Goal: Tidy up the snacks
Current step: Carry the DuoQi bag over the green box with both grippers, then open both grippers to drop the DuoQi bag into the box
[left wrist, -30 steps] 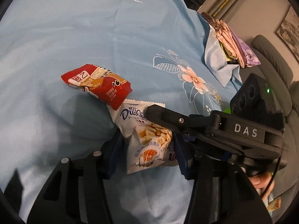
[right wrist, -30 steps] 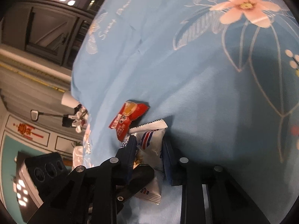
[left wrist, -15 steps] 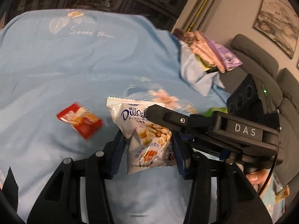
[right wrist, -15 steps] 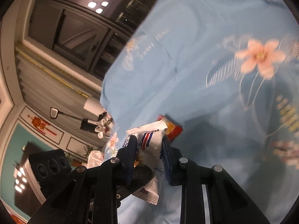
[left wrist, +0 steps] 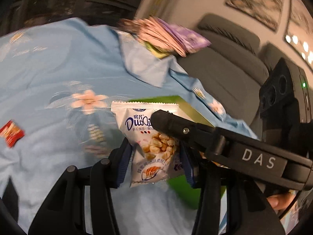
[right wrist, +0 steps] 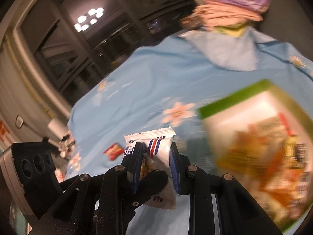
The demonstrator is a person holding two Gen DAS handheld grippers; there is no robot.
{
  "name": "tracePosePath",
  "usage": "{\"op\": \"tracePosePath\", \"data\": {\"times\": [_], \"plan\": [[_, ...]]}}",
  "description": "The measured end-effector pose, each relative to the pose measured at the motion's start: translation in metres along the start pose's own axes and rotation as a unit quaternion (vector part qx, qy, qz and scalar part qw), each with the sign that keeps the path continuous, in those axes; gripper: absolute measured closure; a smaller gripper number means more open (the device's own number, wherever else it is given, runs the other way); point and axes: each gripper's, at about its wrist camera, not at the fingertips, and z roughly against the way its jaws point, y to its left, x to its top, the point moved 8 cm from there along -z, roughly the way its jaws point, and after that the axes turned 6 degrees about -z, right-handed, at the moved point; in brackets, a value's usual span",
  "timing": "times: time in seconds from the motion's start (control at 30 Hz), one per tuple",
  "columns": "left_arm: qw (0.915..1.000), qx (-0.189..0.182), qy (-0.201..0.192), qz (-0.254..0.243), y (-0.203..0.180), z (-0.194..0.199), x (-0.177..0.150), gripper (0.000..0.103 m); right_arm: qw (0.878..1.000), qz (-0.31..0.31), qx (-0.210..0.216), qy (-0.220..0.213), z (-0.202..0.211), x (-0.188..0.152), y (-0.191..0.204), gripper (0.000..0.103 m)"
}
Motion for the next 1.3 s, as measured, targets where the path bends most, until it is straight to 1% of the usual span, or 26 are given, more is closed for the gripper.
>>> {"op": "tracePosePath", "data": {"times": [0.07, 0.17, 0.23, 0.3, 0.47, 0.57, 0.73, 0.83, 0.93, 0.97, 1.0, 1.03, 1.07, 1.1, 1.13, 1.17, 1.2, 1.23, 1.27, 1.3], "plan": [[0.9995, -0.006, 0.021, -0.022, -0.025, -0.023, 0.002, 0.056, 1.0, -0.015, -0.006, -0.001, 0.011, 0.007, -0.025, 0.075], [0.999, -0.018, 0.036, -0.021, -0.044, -0.046, 0.005, 0.056, 0.999, -0.047, -0.016, -0.008, 0.022, 0.017, -0.059, 0.075], [0.9987, -0.009, 0.039, -0.032, -0.054, -0.057, 0.008, 0.056, 0.997, -0.068, -0.019, -0.014, 0.025, 0.022, -0.076, 0.075], [0.9979, 0.009, 0.043, -0.047, -0.061, -0.066, 0.008, 0.056, 0.997, -0.076, -0.021, -0.014, 0.027, 0.027, -0.087, 0.075], [0.9964, 0.034, 0.053, -0.056, -0.062, -0.085, 0.009, 0.056, 0.997, -0.074, -0.025, -0.014, 0.021, 0.034, -0.101, 0.074], [0.9955, 0.041, 0.066, -0.054, -0.059, -0.096, 0.005, 0.056, 0.996, -0.078, -0.036, -0.009, 0.017, 0.032, -0.112, 0.074], [0.9936, 0.064, 0.071, -0.06, -0.056, -0.108, 0.005, 0.055, 0.995, -0.086, -0.049, -0.008, 0.008, 0.033, -0.122, 0.074], [0.9913, 0.079, 0.078, -0.072, -0.054, -0.116, 0.005, 0.053, 0.995, -0.086, -0.051, -0.011, 0.004, 0.034, -0.126, 0.074], [0.989, 0.096, 0.087, -0.072, -0.05, -0.123, 0.003, 0.05, 0.994, -0.098, -0.056, -0.003, -0.001, 0.034, -0.134, 0.074], [0.9883, 0.102, 0.089, -0.07, -0.048, -0.124, 0.002, 0.047, 0.993, -0.101, -0.064, 0.0, -0.003, 0.033, -0.138, 0.074], [0.9881, 0.106, 0.089, -0.067, -0.047, -0.125, 0.002, 0.043, 0.992, -0.104, -0.071, 0.003, -0.003, 0.033, -0.14, 0.074], [0.9879, 0.111, 0.088, -0.064, -0.046, -0.124, 0.003, 0.038, 0.992, -0.106, -0.075, 0.003, -0.002, 0.034, -0.141, 0.072], [0.9881, 0.112, 0.085, -0.061, -0.045, -0.122, 0.004, 0.026, 0.991, -0.106, -0.076, 0.001, 0.0, 0.034, -0.141, 0.063], [0.9886, 0.111, 0.081, -0.061, -0.045, -0.119, 0.005, 0.018, 0.991, -0.107, -0.076, -0.001, 0.003, 0.035, -0.141, 0.048], [0.9892, 0.112, 0.073, -0.061, -0.045, -0.116, 0.007, 0.015, 0.991, -0.11, -0.073, -0.003, 0.005, 0.036, -0.14, 0.038], [0.9898, 0.114, 0.061, -0.06, -0.043, -0.111, 0.01, 0.011, 0.991, -0.116, -0.066, -0.006, 0.009, 0.036, -0.139, 0.022], [0.9898, 0.119, 0.051, -0.06, -0.042, -0.106, 0.013, 0.006, 0.991, -0.12, -0.06, -0.011, 0.012, 0.037, -0.138, 0.018], [0.9896, 0.123, 0.041, -0.062, -0.041, -0.101, 0.016, 0.004, 0.991, -0.123, -0.053, -0.019, 0.016, 0.038, -0.137, 0.018], [0.9892, 0.127, 0.032, -0.066, -0.041, -0.096, 0.018, 0.0, 0.99, -0.127, -0.047, -0.024, 0.019, 0.039, -0.136, 0.017], [0.9888, 0.129, 0.027, -0.07, -0.04, -0.09, 0.019, 0.0, 0.99, -0.131, -0.042, -0.024, 0.021, 0.039, -0.134, 0.017]]}}
